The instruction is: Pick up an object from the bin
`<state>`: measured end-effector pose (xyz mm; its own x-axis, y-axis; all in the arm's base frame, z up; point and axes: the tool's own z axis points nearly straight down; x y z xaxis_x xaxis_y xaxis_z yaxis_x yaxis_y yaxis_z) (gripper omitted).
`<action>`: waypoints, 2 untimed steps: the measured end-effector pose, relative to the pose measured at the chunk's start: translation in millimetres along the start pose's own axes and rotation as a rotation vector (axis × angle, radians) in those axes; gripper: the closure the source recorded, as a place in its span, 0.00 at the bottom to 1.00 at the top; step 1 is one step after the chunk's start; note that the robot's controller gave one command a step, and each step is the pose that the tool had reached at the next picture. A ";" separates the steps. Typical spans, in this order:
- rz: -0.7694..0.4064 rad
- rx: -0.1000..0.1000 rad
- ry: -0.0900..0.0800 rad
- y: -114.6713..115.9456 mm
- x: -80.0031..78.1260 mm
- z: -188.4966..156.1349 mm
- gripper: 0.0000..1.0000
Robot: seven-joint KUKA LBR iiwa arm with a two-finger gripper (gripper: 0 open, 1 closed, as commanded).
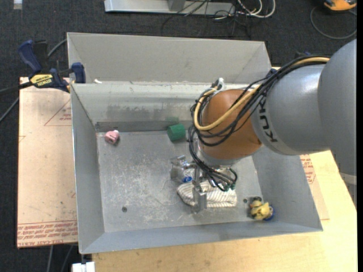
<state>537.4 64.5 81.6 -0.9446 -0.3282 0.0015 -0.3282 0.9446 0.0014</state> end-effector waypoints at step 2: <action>-0.463 -0.001 -0.003 -60.0 31.9 11.2 1.00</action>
Offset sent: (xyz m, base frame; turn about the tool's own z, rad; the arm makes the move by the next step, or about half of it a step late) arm -0.0112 -0.0678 -0.0116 -0.4666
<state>526.9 -2.6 70.4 -0.6988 -0.7153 -0.0025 -0.7153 0.6988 0.0020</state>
